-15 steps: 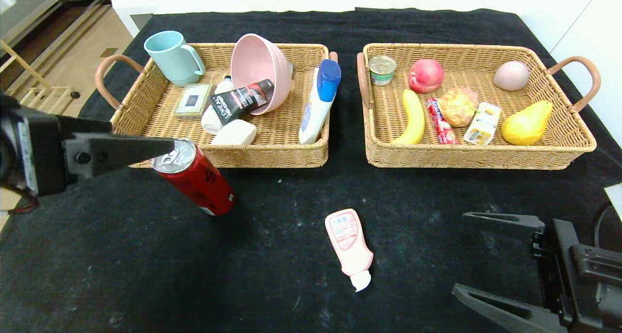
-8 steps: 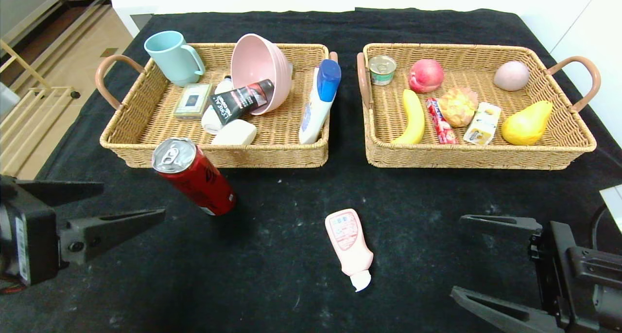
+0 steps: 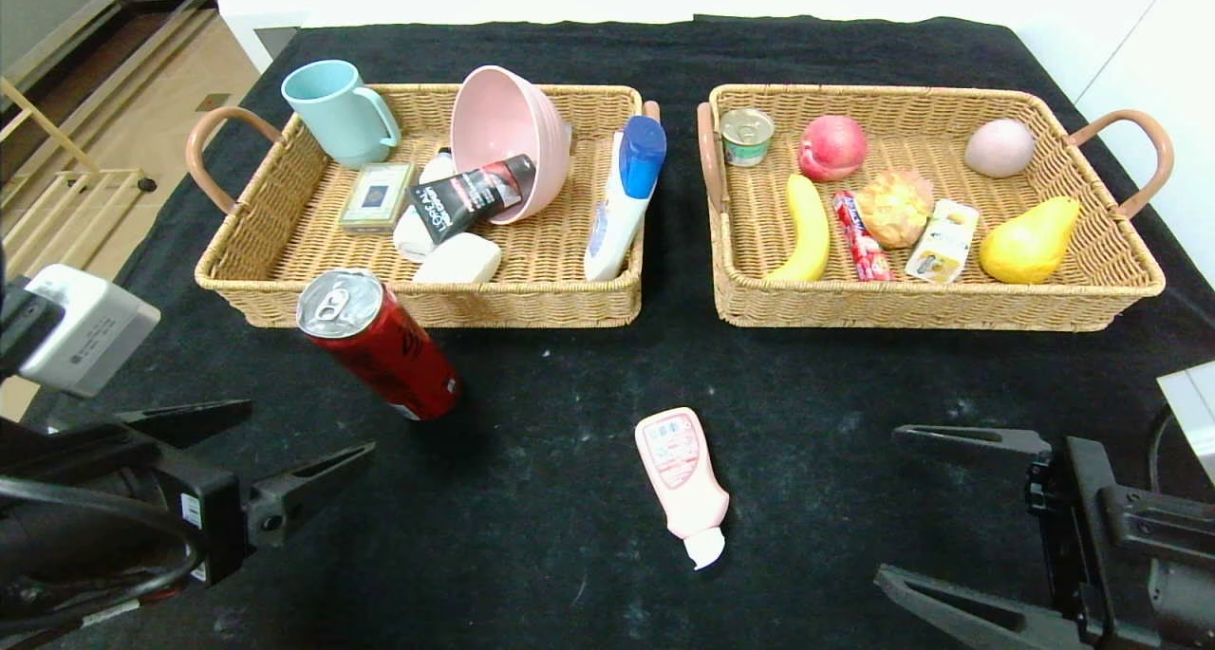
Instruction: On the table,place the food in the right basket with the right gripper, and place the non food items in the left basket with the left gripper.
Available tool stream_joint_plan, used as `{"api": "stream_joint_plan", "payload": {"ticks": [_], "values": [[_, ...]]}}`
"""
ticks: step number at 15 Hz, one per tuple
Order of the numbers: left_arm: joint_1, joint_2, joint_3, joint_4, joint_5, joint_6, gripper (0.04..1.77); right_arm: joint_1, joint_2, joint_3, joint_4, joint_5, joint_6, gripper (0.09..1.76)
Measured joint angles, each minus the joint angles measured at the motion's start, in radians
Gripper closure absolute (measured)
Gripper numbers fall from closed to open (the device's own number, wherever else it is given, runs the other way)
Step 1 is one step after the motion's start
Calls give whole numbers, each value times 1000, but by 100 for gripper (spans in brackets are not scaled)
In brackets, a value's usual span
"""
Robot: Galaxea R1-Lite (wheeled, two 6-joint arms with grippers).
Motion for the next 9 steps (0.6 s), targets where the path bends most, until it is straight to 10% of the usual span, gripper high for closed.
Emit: {"api": "stream_joint_plan", "payload": {"ticks": [9], "values": [[-5,192,10,-258,12,6,9,1,6,1,0,1,-2,14]]}}
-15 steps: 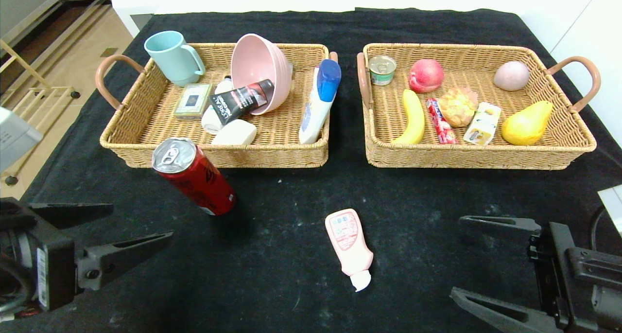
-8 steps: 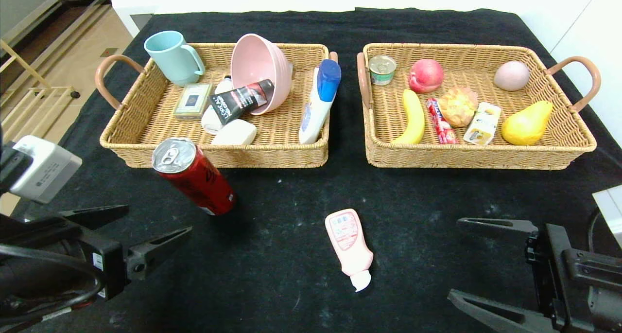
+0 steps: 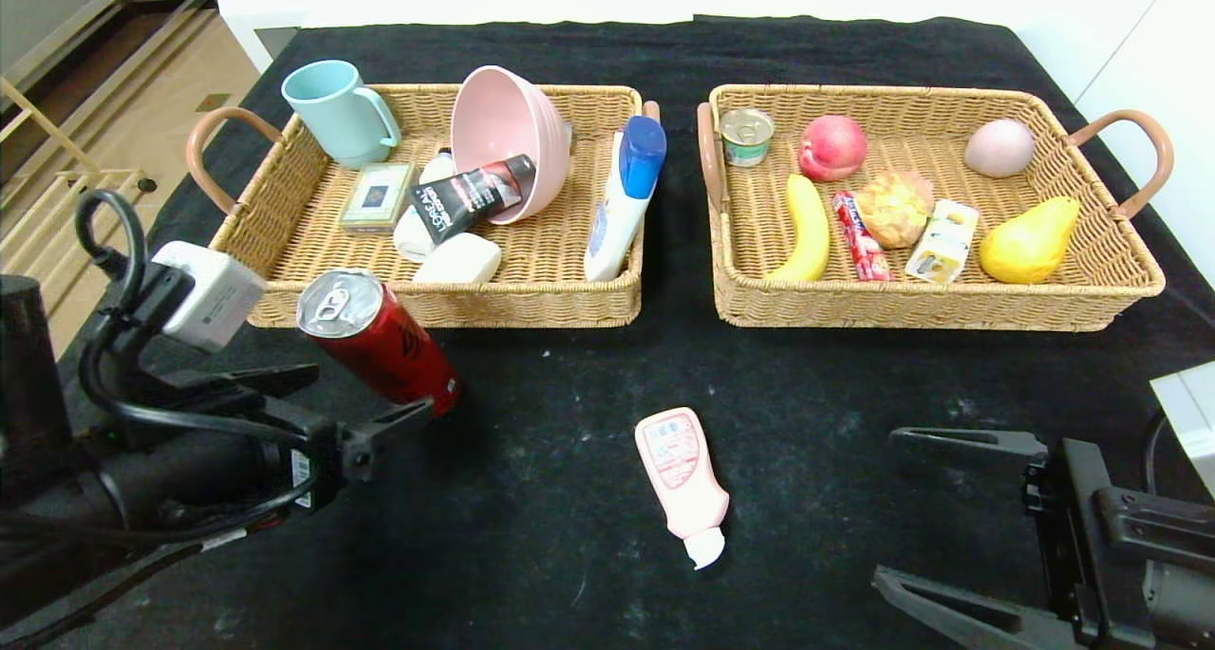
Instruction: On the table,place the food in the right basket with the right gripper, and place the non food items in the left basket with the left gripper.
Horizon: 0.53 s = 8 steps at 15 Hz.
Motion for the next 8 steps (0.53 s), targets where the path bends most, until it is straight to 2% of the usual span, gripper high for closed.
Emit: {"api": "stream_joint_plan", "payload": {"ticks": [2,8], "values": [[1,40,-18,-31,18,2,9,0,-1,0,0,-1,0,14],[4,114,-83,-37,46,2,9,-1,-4,0,-1,0,0,14]]}}
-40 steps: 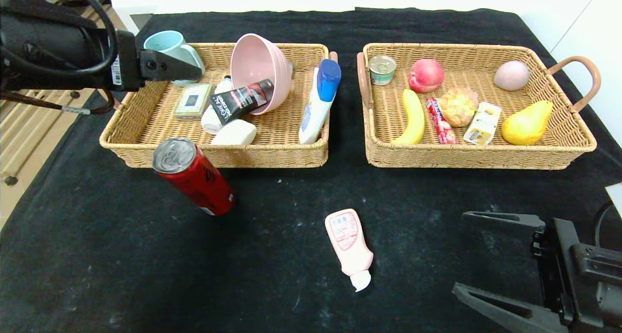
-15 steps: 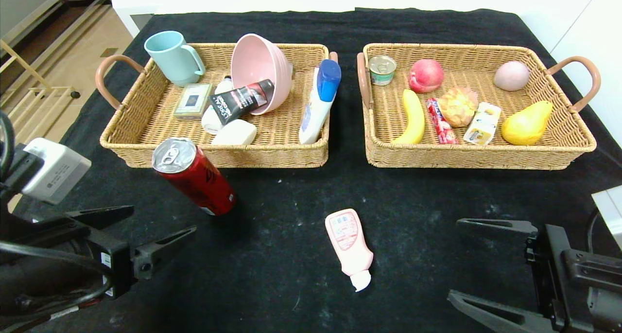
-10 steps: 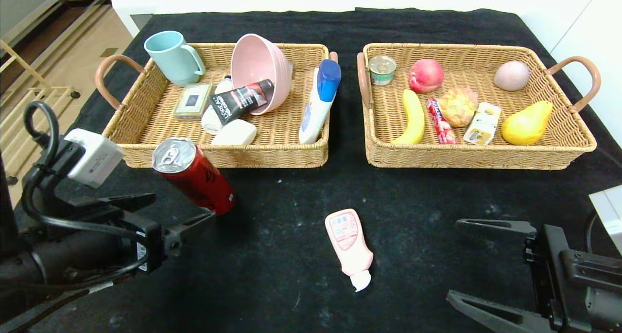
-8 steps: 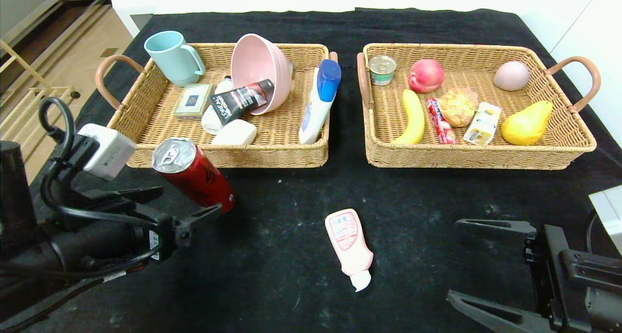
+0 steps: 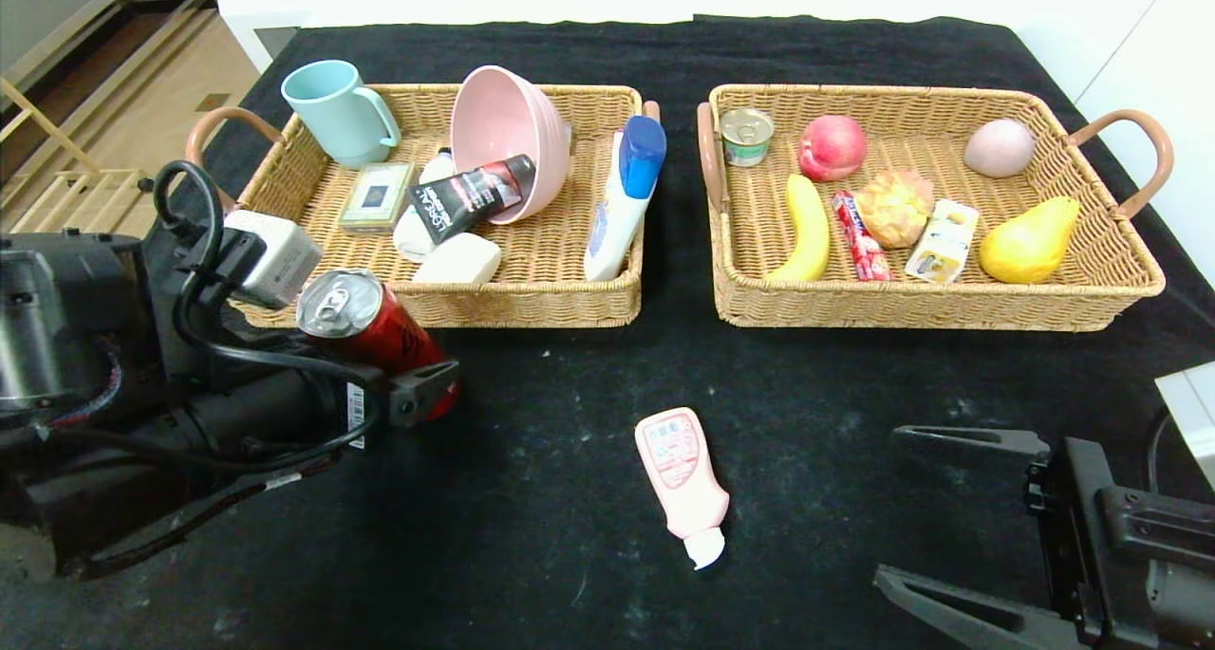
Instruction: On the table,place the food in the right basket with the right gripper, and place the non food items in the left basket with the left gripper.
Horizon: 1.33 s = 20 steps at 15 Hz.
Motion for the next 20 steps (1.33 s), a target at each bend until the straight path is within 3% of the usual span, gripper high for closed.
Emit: {"api": "stream_joint_plan", "payload": {"ticks": [6,10,11,20], "values": [[2,40,-18,-54,4,-1,9,-1,0,0,0,0,0,14],[0,46,-18,-53,-1,-3,72,-3,0,-2,0,0,0,14],[0,47,-18,-53,-1,-3,78,-6,0,-2,0,0,0,14],[-8,34,-16,-37,3,0,81,-8,-23,-4,3,0,5,14]]}}
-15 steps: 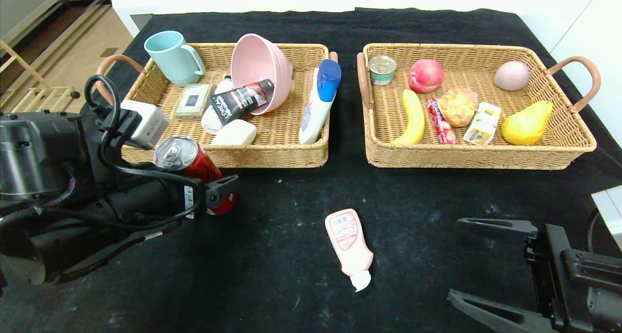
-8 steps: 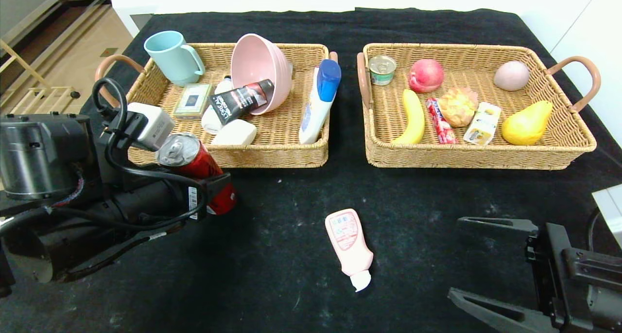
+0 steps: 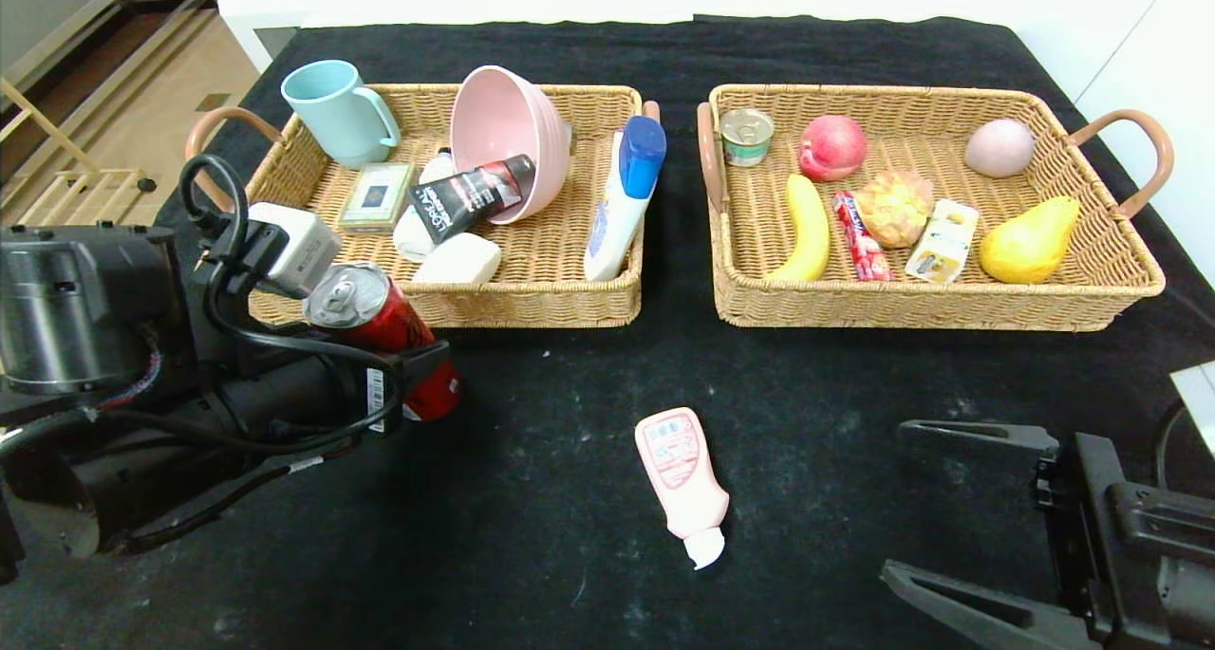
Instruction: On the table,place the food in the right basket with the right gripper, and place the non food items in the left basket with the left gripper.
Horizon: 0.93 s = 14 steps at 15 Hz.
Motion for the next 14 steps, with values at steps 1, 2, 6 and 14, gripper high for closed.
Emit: {"api": "stream_joint_plan", "payload": {"ticks": [1,2,6,14], "values": [[-12,-8,-11,7,0,0,81,-1,-14,-5,0,1,3,14],[-28,-14,-31,11,0,-1,81,-3,-27,-7,1,1,5,14],[-164,-23,-159,134,-1,-11,81,-7,-61,-23,9,-2,22,14],[-400,120,-369,181,4,-12,81,-80,-165,-173,325,-20,43,14]]}}
